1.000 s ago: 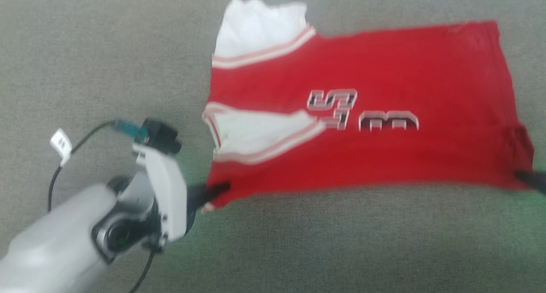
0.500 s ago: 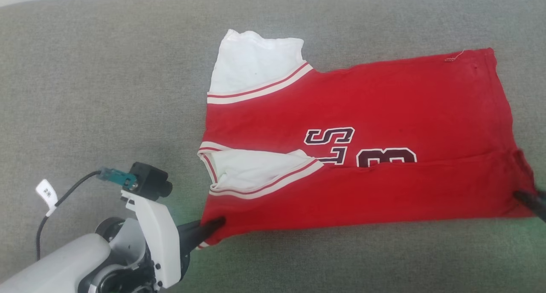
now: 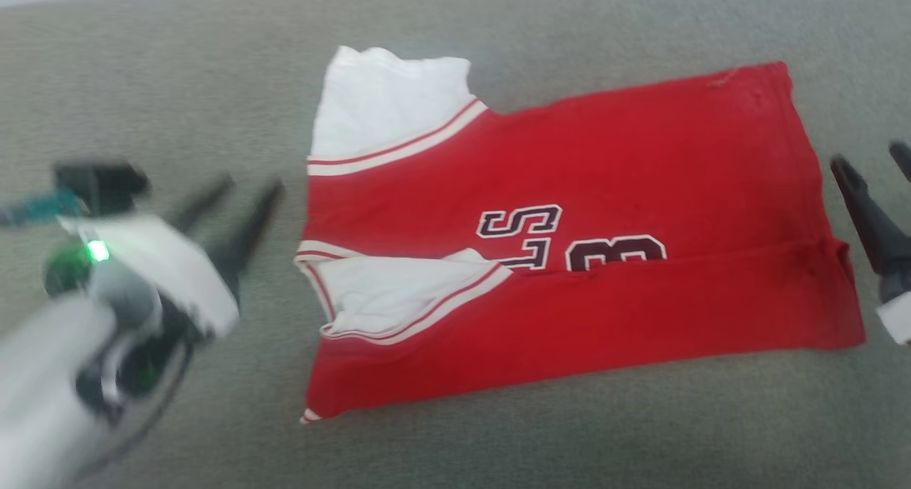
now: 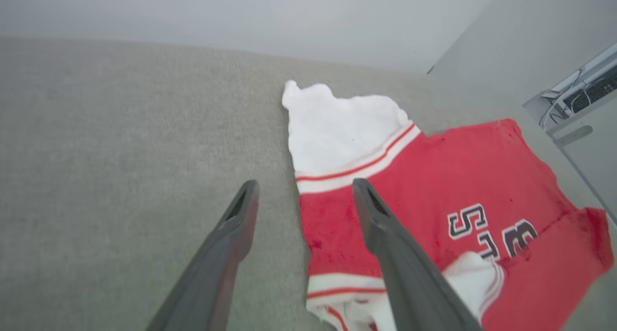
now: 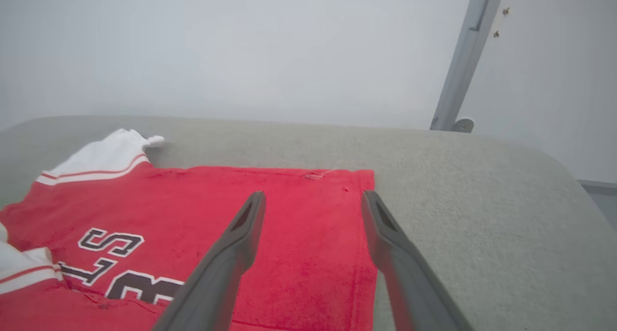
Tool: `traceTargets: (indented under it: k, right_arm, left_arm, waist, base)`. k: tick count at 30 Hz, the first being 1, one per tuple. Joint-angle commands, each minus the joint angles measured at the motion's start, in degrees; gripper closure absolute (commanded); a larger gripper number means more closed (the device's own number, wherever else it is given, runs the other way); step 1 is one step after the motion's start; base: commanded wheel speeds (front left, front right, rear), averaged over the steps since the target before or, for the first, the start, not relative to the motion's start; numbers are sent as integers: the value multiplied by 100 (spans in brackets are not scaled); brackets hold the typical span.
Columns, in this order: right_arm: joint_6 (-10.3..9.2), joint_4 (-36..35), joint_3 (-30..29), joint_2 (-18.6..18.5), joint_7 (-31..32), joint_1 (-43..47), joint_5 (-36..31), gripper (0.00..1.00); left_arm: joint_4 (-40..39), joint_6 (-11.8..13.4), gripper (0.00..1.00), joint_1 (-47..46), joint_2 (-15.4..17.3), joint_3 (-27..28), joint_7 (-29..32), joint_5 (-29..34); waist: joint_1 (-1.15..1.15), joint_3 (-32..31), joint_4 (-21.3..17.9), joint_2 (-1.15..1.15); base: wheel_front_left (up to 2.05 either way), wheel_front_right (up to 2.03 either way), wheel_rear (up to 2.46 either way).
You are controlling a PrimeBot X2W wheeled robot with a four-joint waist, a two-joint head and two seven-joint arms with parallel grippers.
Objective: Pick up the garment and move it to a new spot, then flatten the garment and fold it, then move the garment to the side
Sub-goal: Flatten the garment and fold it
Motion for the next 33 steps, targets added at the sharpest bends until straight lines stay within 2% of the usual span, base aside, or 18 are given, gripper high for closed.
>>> traceTargets:
  k: [1, 6, 7, 11, 14, 18, 24, 27, 28, 30, 31, 33]
  right_arm:
    - [2, -8, -45, 214, -293, -125, -114, 0]
    - [1, 1, -37, 646, -815, -354, -353, 0]
    - [1, 1, -37, 646, -815, -354, -353, 0]
    - [1, 1, 74, 848, -1027, -461, -391, 0]
    - [1, 44, 152, 914, -1147, -530, -368, 0]
    - [1, 136, 238, 932, -1211, -536, -311, 0]
    - [1, 277, 407, 847, -1266, -623, -199, 0]
    - [1, 324, 515, 750, -1211, -711, -136, 0]
    - [1, 332, 576, 720, -1163, -772, -97, 0]
    - [1, 338, 703, 616, -1002, -981, -38, 0]
    - [1, 349, 790, 544, -872, -1109, 8, 0]
    - [1, 411, 990, 393, -512, -1450, 91, 0]
  left_arm:
    - [327, 59, 0, -337, -179, 130, -135, 69]
    - [1467, 117, 0, -1412, -551, 258, -147, 448]
    - [1467, 117, 0, -1412, -551, 258, -147, 448]
    - [2368, -33, 0, -2288, -705, 220, 289, 611]
    - [2980, -151, 0, -2826, -806, 54, 944, 648]
    - [3546, -336, 0, -3327, -805, -220, 2392, 419]
    - [3828, -337, 0, -3877, -783, -637, 4419, 245]
    - [3810, -381, 0, -3940, -879, -727, 4753, 179]
    - [3798, -413, 20, -3949, -919, -762, 4823, 171]
    - [3780, -449, 94, -3962, -1018, -777, 4904, 125]
    - [3782, -446, 100, -3981, -1067, -777, 4903, 123]
    - [3772, -486, 100, -4022, -1192, -805, 4909, 127]
  waist:
    - [0, 156, -166, 0]
    - [0, 462, -546, 0]
    - [0, 462, -546, 0]
    - [0, 692, -913, 0]
    - [0, 809, -1145, 0]
    - [0, 902, -1363, 0]
    - [0, 1053, -1489, 0]
    - [0, 1148, -1465, 0]
    - [0, 1178, -1447, 0]
    - [0, 1230, -1398, 0]
    - [0, 1256, -1364, 0]
    - [0, 1300, -1274, 0]
  base:
    - [0, 0, 0]
    - [0, 0, 0]
    - [0, 0, 0]
    - [0, 0, 0]
    - [0, 0, 0]
    - [0, 0, 0]
    - [0, 0, 0]
    - [0, 0, 0]
    - [0, 0, 0]
    - [0, 0, 0]
    - [0, 0, 0]
    - [0, 0, 0]
